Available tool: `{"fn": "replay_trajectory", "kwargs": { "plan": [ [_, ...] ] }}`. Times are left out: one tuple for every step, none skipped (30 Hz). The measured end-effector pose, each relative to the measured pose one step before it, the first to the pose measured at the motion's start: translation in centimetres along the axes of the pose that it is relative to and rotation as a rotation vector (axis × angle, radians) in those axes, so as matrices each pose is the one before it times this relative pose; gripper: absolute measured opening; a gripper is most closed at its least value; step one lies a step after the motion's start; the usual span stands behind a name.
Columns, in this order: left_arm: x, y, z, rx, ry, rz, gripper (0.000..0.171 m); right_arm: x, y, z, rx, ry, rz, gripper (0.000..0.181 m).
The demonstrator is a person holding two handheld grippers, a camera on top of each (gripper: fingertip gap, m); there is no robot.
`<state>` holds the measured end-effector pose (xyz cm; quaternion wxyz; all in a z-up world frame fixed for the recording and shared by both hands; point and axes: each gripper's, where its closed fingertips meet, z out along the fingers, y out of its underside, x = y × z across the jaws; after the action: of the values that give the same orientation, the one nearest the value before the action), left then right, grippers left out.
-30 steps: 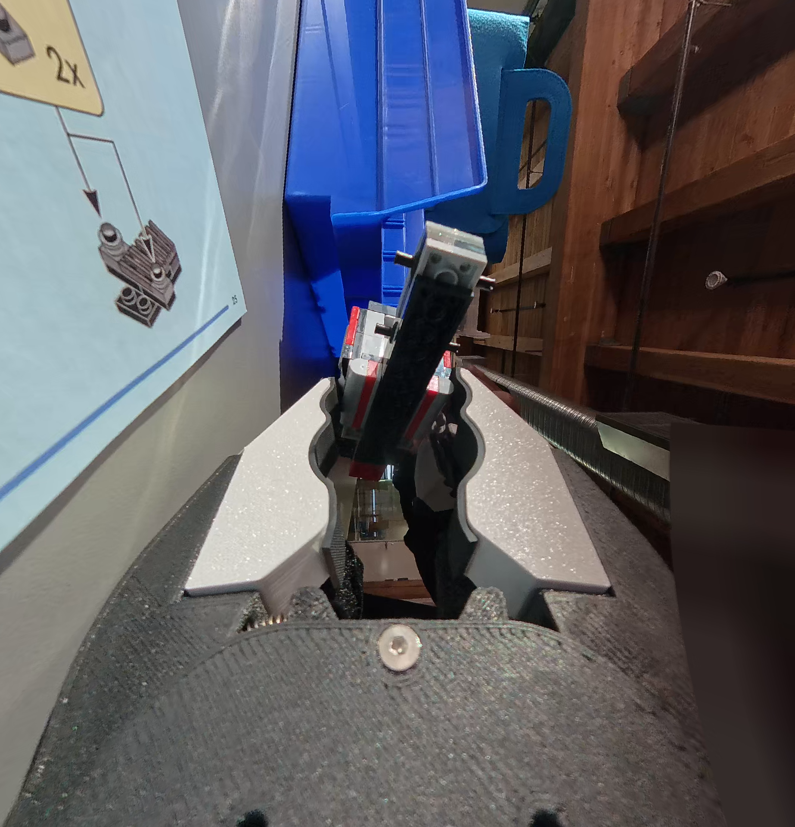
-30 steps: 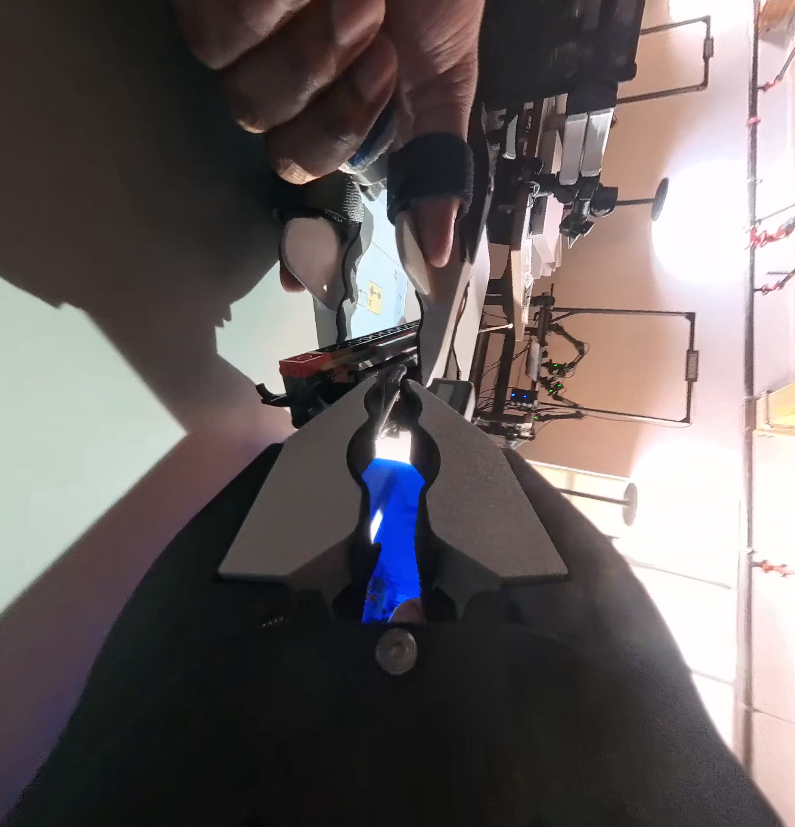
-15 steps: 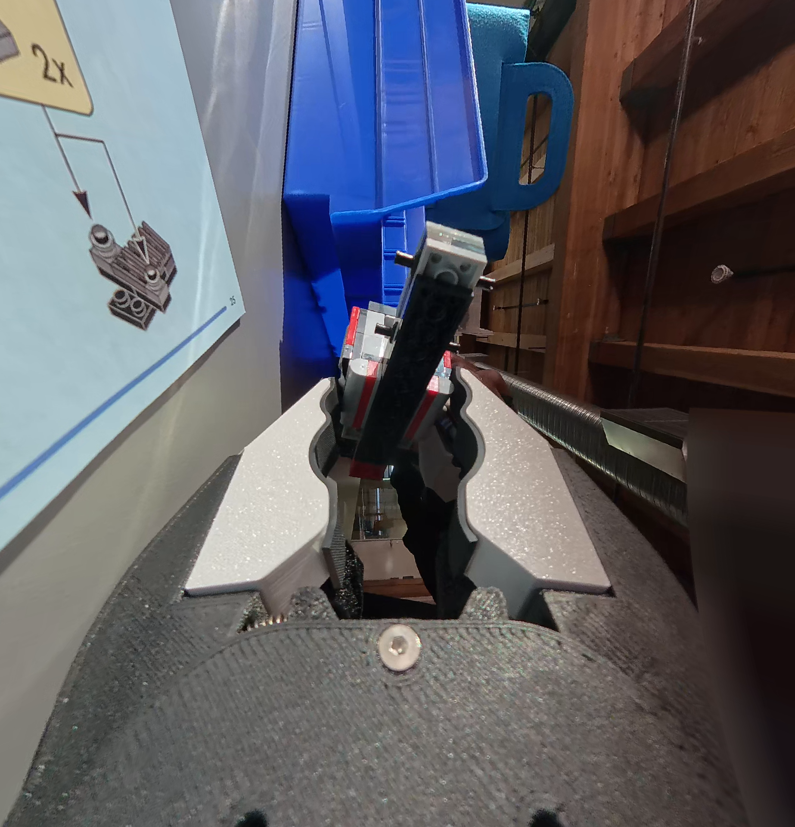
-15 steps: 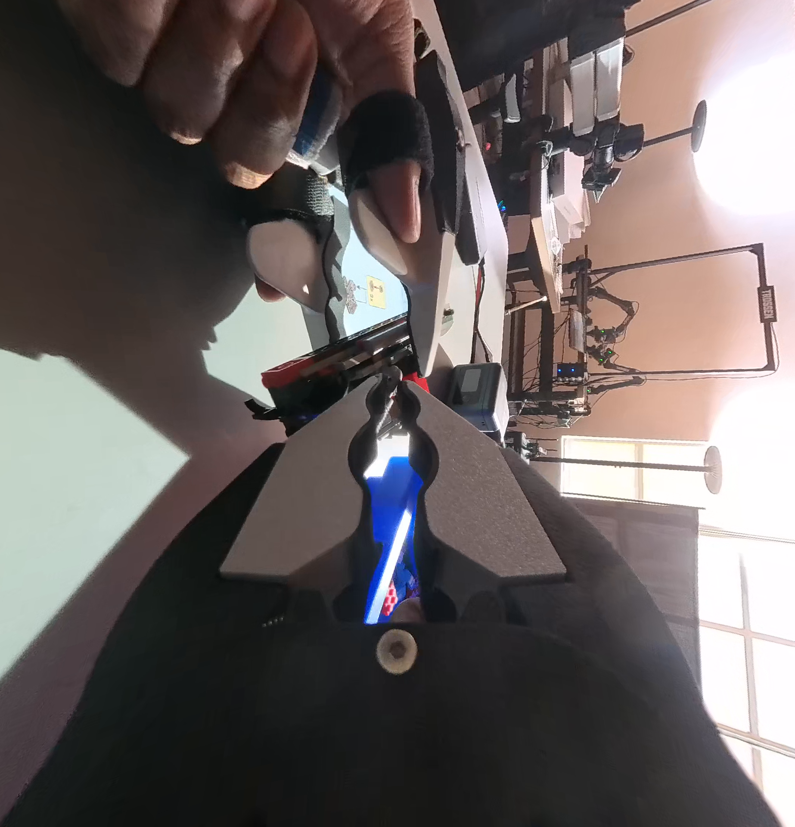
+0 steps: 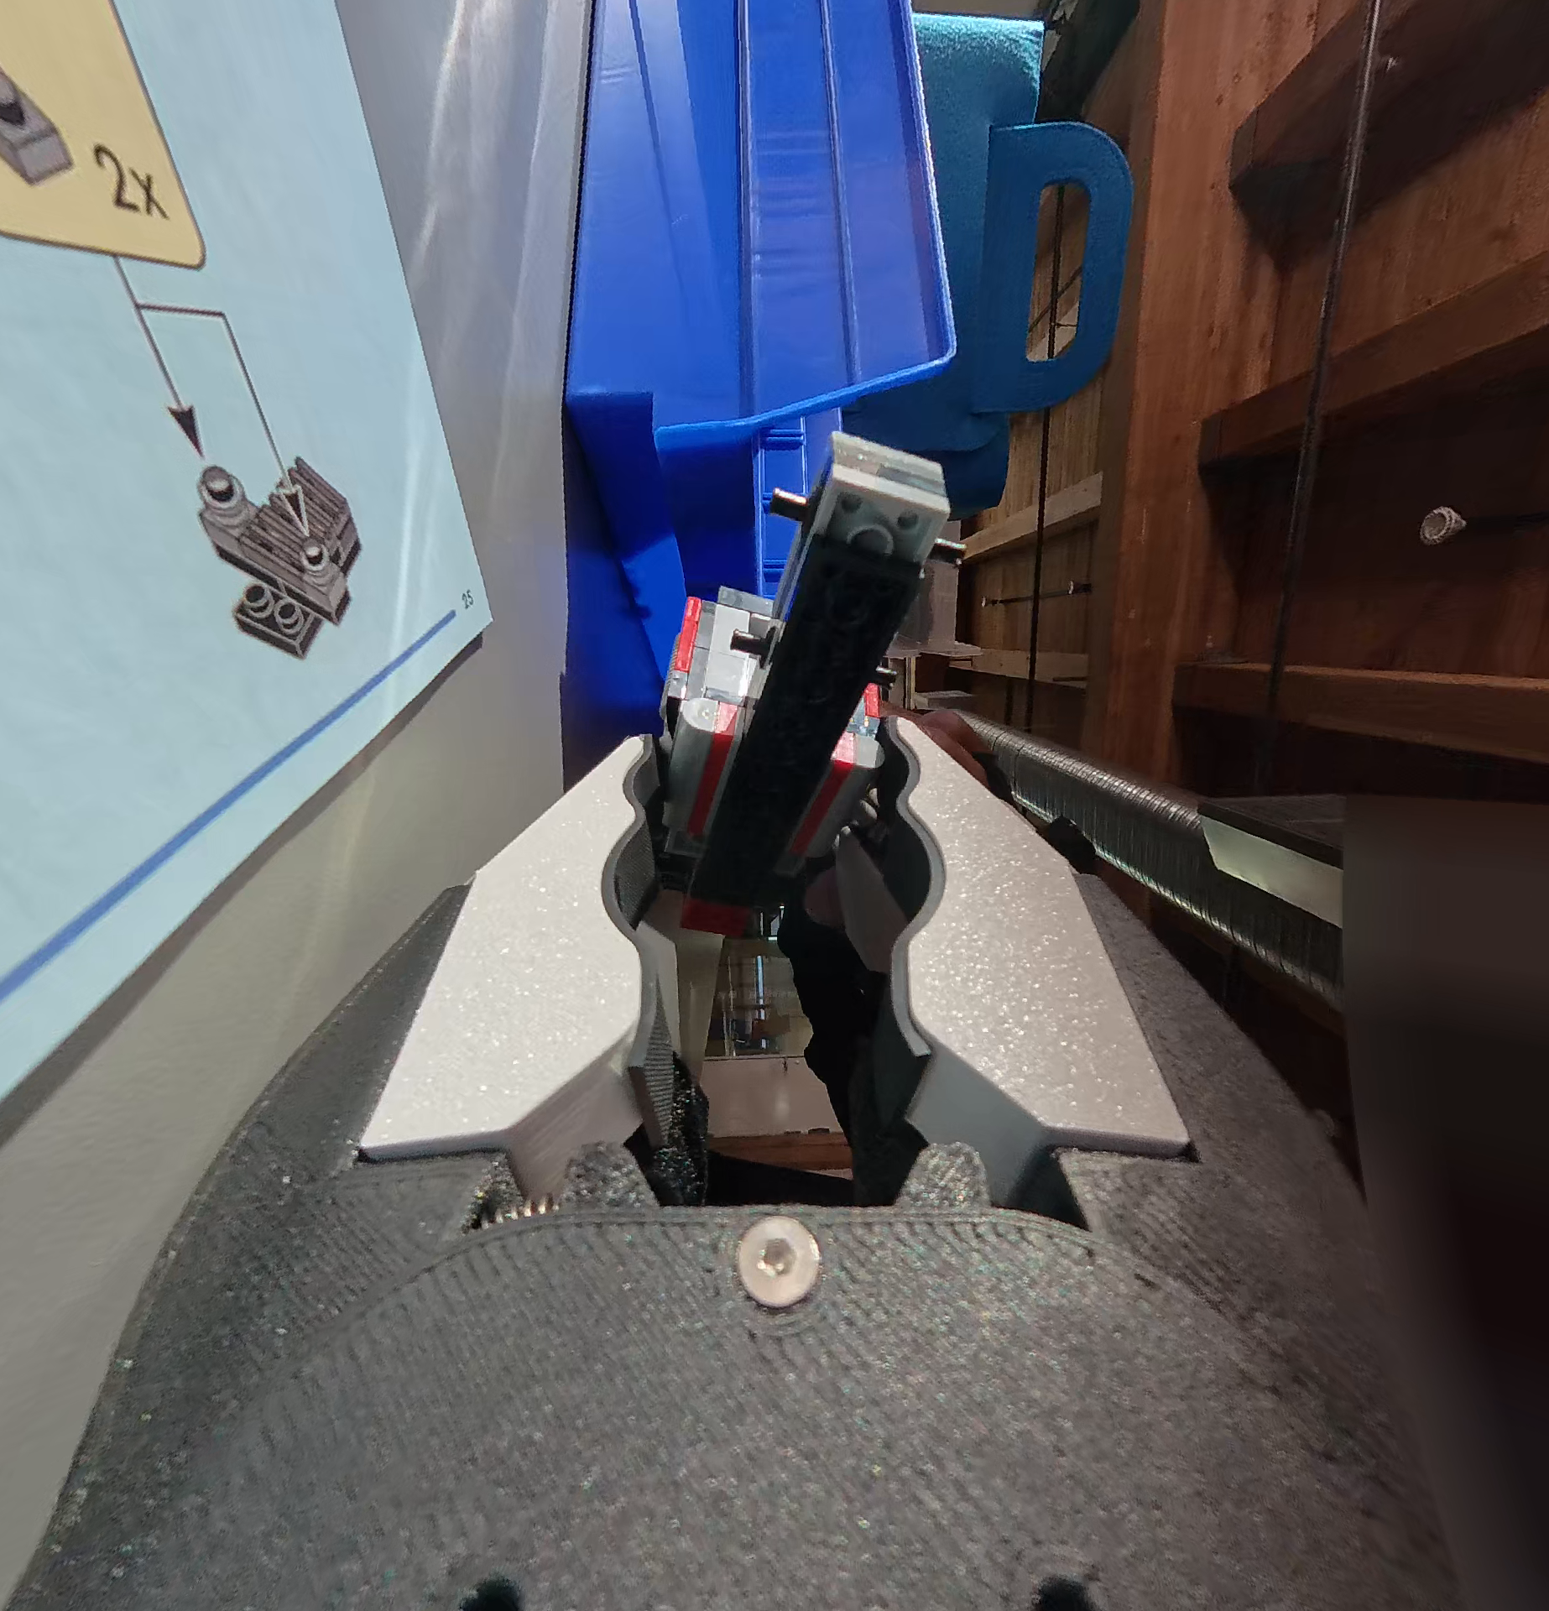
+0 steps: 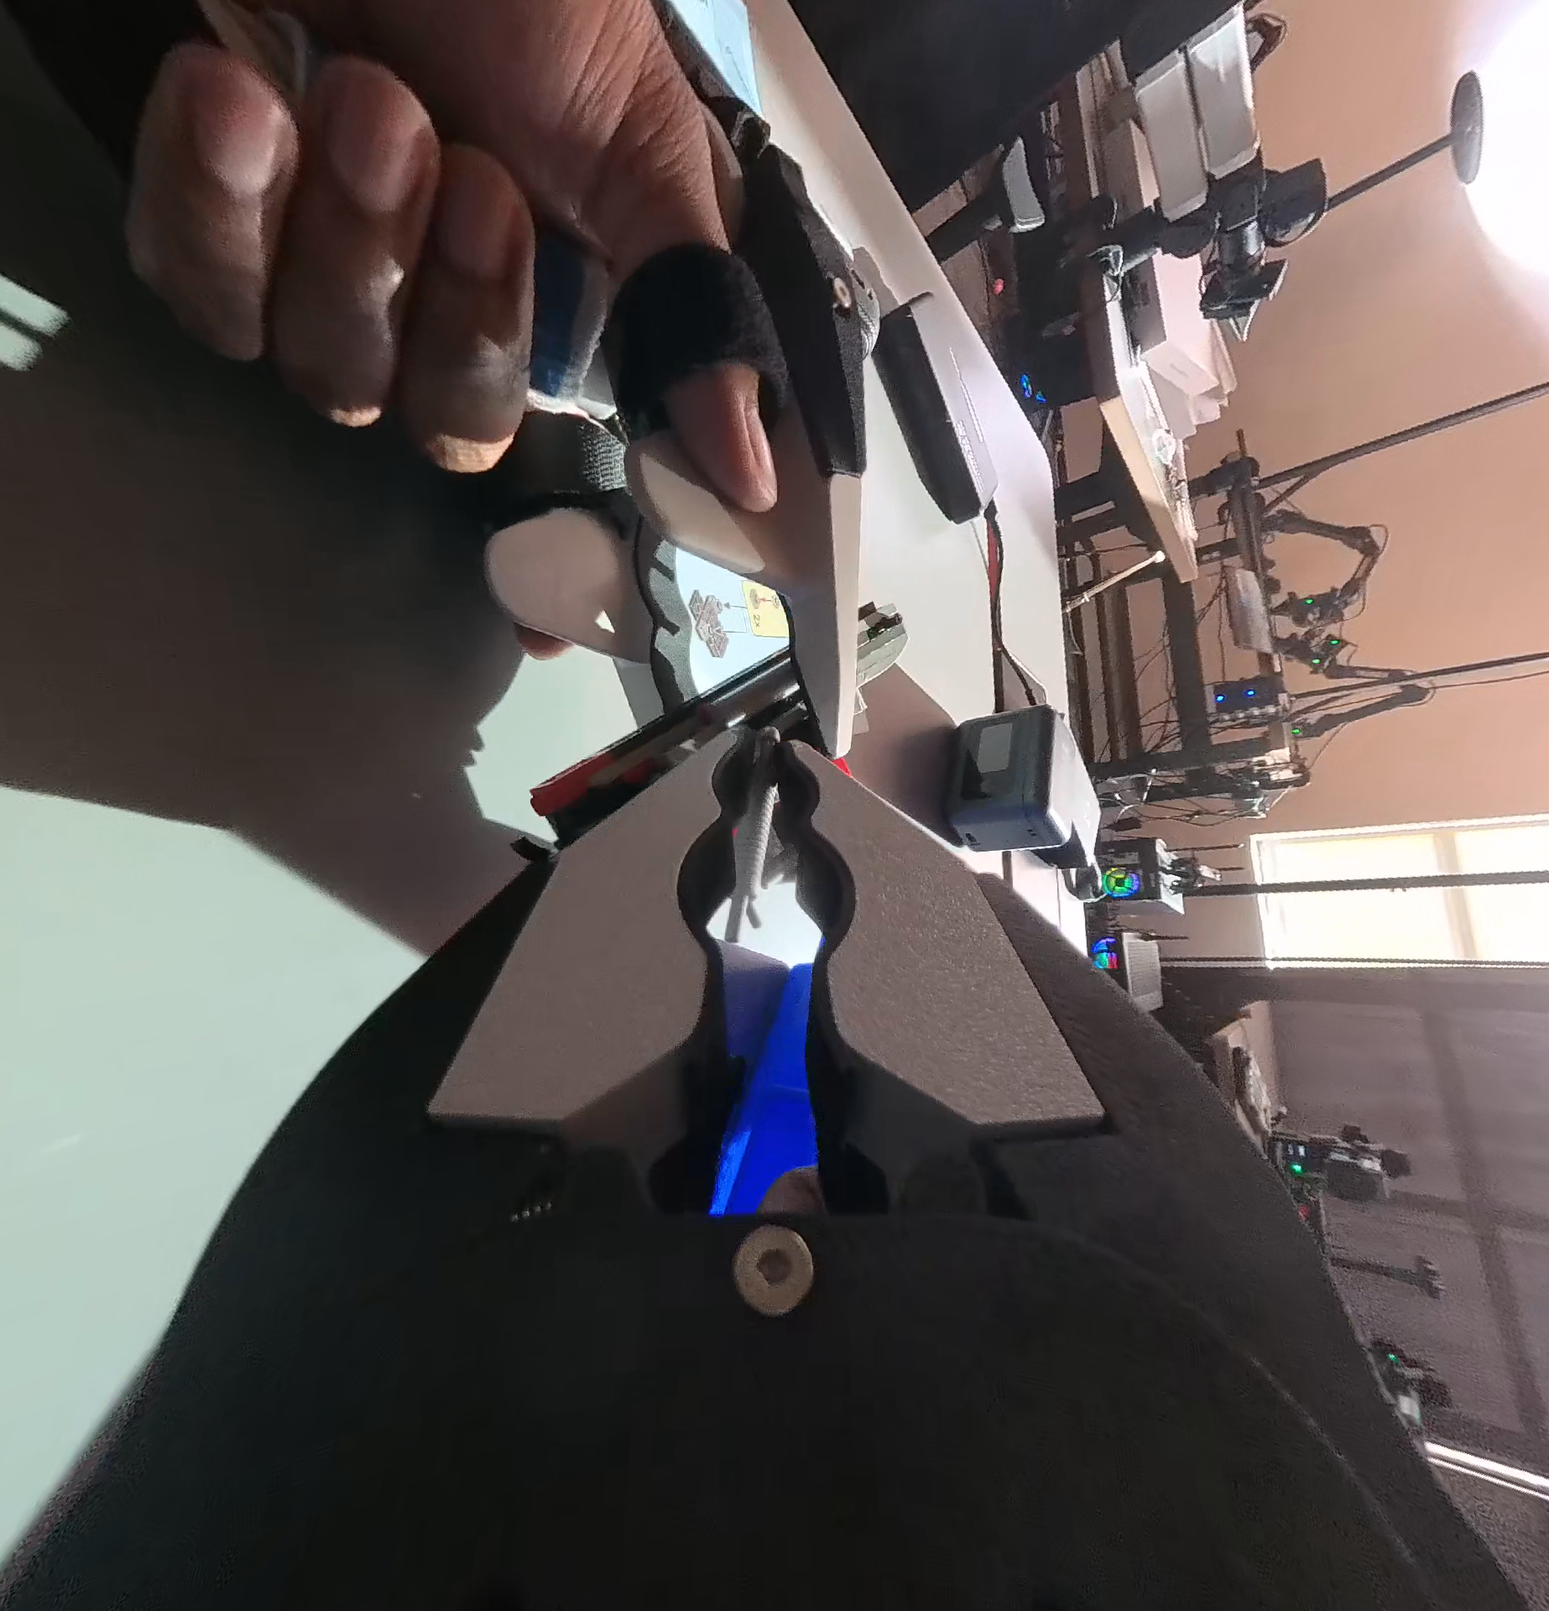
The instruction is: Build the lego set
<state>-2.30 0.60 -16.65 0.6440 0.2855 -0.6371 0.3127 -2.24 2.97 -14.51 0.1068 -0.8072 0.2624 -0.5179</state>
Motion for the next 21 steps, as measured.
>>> {"fn": "replay_trajectory", "kwargs": {
  "plan": [
    [-0.010,-0.010,0.001,0.00118,-0.0011,0.0008,0.050,0.005,-0.008,0.009,0.0023,-0.0006,0.0086,0.006],
    [-0.006,0.000,0.000,0.00000,-0.0007,0.0008,0.050,0.035,-0.002,0.008,0.0019,0.0020,0.0043,0.006],
    [-0.013,0.002,-0.001,-0.00015,-0.0010,0.0013,0.050,0.034,0.021,0.010,0.0000,0.0007,0.0048,0.006],
    [-0.013,-0.012,-0.009,0.00069,-0.0015,0.0017,0.050,0.039,0.045,0.020,-0.0010,-0.0007,0.0089,0.006],
    [-0.021,-0.021,-0.010,0.00034,-0.0018,0.0022,0.050,0.030,0.014,0.021,-0.0004,-0.0030,0.0130,0.006],
    [-0.015,-0.009,-0.006,0.00006,-0.0010,0.0014,0.050,0.013,-0.014,0.005,0.0012,-0.0045,0.0136,0.006],
    [0.001,-0.002,0.001,0.00011,-0.0004,0.0004,0.050,-0.017,-0.005,0.007,0.0017,-0.0052,0.0106,0.006],
    [-0.021,0.004,-0.002,-0.00034,-0.0015,0.0015,0.050,-0.008,-0.001,0.000,0.0011,-0.0045,0.0064,0.006],
    [-0.029,0.003,0.003,-0.00075,-0.0027,0.0028,0.050,0.045,0.121,0.022,-0.0001,-0.0044,0.0023,0.006],
    [-0.016,-0.001,-0.004,0.00048,-0.0018,0.0016,0.050,0.009,0.026,0.011,-0.0008,-0.0028,0.0020,0.006],
    [-0.010,-0.006,-0.007,-0.00012,-0.0003,0.0006,0.050,0.019,-0.014,0.032,0.0009,-0.0026,0.0038,0.006],
    [-0.008,-0.008,-0.006,0.00001,-0.0009,0.0008,0.050,0.019,-0.009,0.038,0.0010,-0.0036,0.0051,0.006],
    [-0.004,-0.029,-0.006,0.00087,-0.0011,0.0011,0.050,0.002,0.000,0.016,0.0004,-0.0053,0.0066,0.006],
    [-0.022,-0.009,-0.006,0.00004,-0.0015,0.0016,0.050,0.036,0.030,0.038,0.0005,-0.0046,0.0084,0.006],
    [-0.018,-0.005,-0.008,-0.00031,-0.0021,0.0025,0.050,0.017,0.039,0.027,-0.0002,-0.0048,0.0085,0.006],
    [-0.029,-0.008,-0.007,-0.00009,-0.0027,0.0031,0.050,0.009,-0.010,0.102,-0.0015,-0.0052,0.0056,0.006],
    [-0.028,-0.011,-0.001,-0.00037,-0.0028,0.0027,0.050,0.052,0.049,0.132,-0.0026,-0.0030,0.0005,0.007],
    [-0.021,-0.001,0.000,-0.00004,-0.0020,0.0018,0.050,0.049,0.036,0.070,-0.0035,-0.0019,-0.0008,0.007],
    [-0.014,0.014,0.003,-0.00051,-0.0016,0.0018,0.050,0.010,0.005,0.069,-0.0021,-0.0035,-0.0008,0.007],
    [-0.010,0.001,0.014,-0.00005,-0.0009,0.0011,0.050,-0.006,-0.016,0.069,-0.0009,-0.0052,0.0011,0.007],
    [-0.005,0.002,-0.001,-0.00013,-0.0002,0.0003,0.050,-0.003,0.002,0.062,-0.0001,-0.0046,0.0017,0.007]
  ]
}}
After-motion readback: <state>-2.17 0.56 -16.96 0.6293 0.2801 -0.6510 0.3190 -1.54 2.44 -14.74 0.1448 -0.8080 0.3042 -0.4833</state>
